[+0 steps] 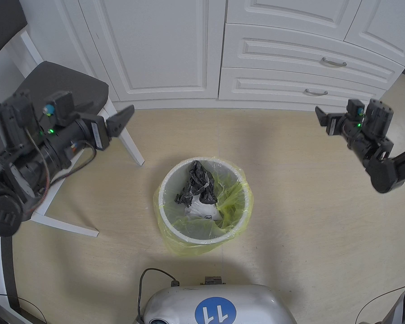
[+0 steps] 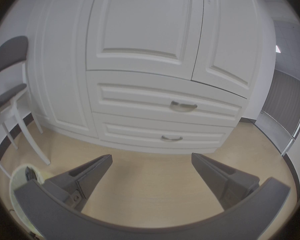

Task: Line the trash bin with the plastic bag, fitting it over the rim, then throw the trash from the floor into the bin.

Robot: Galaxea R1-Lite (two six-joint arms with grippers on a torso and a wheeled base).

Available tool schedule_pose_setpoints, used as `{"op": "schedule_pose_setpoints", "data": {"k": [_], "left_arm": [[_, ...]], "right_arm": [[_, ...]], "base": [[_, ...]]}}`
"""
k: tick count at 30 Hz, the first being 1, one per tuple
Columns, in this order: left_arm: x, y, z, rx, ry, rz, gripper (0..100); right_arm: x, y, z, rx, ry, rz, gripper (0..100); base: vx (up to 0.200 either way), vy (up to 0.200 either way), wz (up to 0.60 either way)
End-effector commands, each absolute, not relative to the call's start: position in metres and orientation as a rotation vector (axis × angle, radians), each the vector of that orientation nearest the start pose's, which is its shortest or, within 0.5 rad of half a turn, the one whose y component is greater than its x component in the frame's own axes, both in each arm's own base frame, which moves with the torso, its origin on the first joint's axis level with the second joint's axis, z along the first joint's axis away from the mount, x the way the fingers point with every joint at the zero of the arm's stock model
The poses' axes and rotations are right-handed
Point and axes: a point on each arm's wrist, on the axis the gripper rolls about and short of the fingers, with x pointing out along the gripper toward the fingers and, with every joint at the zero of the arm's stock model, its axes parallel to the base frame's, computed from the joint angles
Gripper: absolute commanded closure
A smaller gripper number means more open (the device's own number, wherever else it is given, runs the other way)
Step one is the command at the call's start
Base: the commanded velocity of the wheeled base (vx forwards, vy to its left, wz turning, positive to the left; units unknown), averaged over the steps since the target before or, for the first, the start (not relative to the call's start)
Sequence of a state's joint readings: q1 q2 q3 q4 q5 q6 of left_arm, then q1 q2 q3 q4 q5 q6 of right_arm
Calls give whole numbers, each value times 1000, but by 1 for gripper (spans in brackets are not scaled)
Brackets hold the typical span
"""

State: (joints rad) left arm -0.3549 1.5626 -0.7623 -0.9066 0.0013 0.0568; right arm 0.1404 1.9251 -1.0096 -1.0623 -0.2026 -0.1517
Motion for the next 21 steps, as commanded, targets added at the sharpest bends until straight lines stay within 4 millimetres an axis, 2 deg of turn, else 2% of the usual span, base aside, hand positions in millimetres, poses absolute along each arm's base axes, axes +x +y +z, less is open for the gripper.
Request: {"op": "schedule_pose_setpoints", "data": {"k": [1,2,4,11,14,17,21], "left_arm": [[191,-66,333,10,-351,-308,0],[179,-60,348,24,-365,-290,0],[164,-52,365,34,-373,-272,0],[128,-26,410,59,-398,-163,0],[116,-21,422,72,-416,-134,0],[99,-13,435,80,-433,-84,0],[75,-8,442,83,-459,-61,0]], "right_arm": [[321,30,325,-69,-374,-101,0],[310,29,341,-66,-397,-101,0],[298,28,358,-62,-420,-102,0],[248,22,412,-53,-500,-106,0],[231,21,425,-49,-524,-107,0],[201,17,441,-44,-559,-112,0],[160,13,459,-42,-607,-118,0]], "base": [[0,0,0],[0,0,0],[0,0,0],[0,0,0],[0,0,0],[0,0,0],[0,0,0]]}}
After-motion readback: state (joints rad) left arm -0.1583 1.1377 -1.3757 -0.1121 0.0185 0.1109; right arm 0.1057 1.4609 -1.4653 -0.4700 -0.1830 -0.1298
